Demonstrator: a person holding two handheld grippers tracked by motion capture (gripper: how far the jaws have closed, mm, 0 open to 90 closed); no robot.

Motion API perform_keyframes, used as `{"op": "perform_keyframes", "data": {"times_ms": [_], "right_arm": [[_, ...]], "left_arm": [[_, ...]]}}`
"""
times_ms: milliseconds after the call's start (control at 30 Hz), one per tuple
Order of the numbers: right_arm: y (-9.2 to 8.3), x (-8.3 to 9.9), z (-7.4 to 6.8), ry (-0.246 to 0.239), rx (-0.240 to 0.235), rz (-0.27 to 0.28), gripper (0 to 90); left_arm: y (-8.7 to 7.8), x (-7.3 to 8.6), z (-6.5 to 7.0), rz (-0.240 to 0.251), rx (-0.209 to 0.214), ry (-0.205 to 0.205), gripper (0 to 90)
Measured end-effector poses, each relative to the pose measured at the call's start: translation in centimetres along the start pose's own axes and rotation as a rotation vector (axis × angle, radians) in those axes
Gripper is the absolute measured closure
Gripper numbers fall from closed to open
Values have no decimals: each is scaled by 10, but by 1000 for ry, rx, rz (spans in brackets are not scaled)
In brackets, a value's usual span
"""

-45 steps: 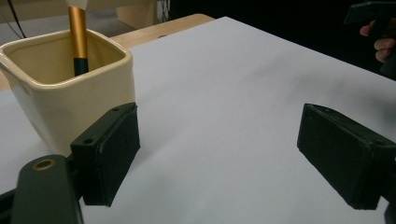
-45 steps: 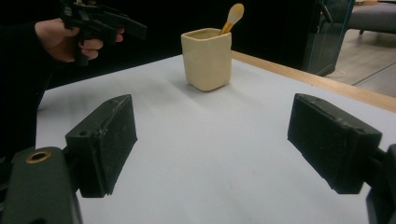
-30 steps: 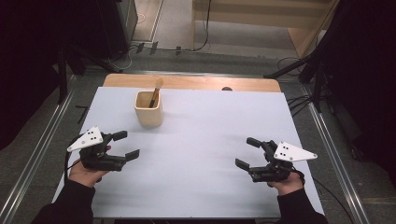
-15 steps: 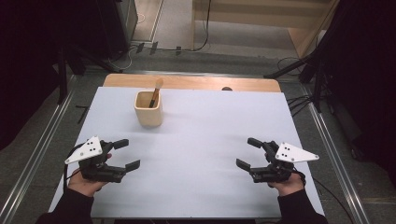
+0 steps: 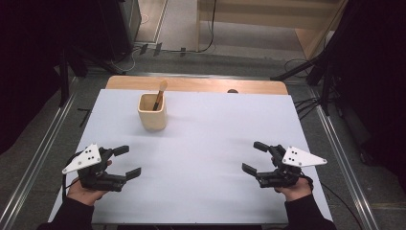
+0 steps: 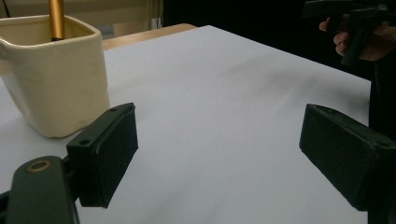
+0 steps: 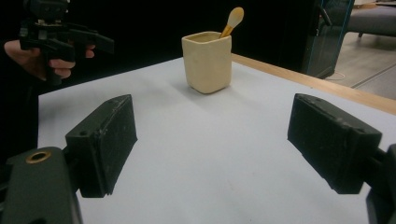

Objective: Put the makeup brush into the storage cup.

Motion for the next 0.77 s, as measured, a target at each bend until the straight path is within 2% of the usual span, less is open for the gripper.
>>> {"op": "perform_keyframes", "data": {"times_ms": [200,467,600,767], "right_arm": [[0,0,0,0,-1,0,165],[-1,-2,-1,-5,-2,6,166],[0,-1,-1,-3,-3,4,166],[1,-2,-1,-4,-6,5,166]], "left_arm": [[0,-1,-1,11,-3,-5,120],[2,0,-1,0,-2,-6,120],[3,2,-2,-9,4,-33,120],[3,2,-3,-16,-3,-21,117]]}}
Point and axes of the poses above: each handheld gripper's, and its own axes: y roughly forward along the jaws, x roughly out of its underside, z roughly to its right, the point moved 9 cm from there along y, roughly forward along the jaws, and after that the axes turned 15 degrees about -y, right-handed, at the moved point
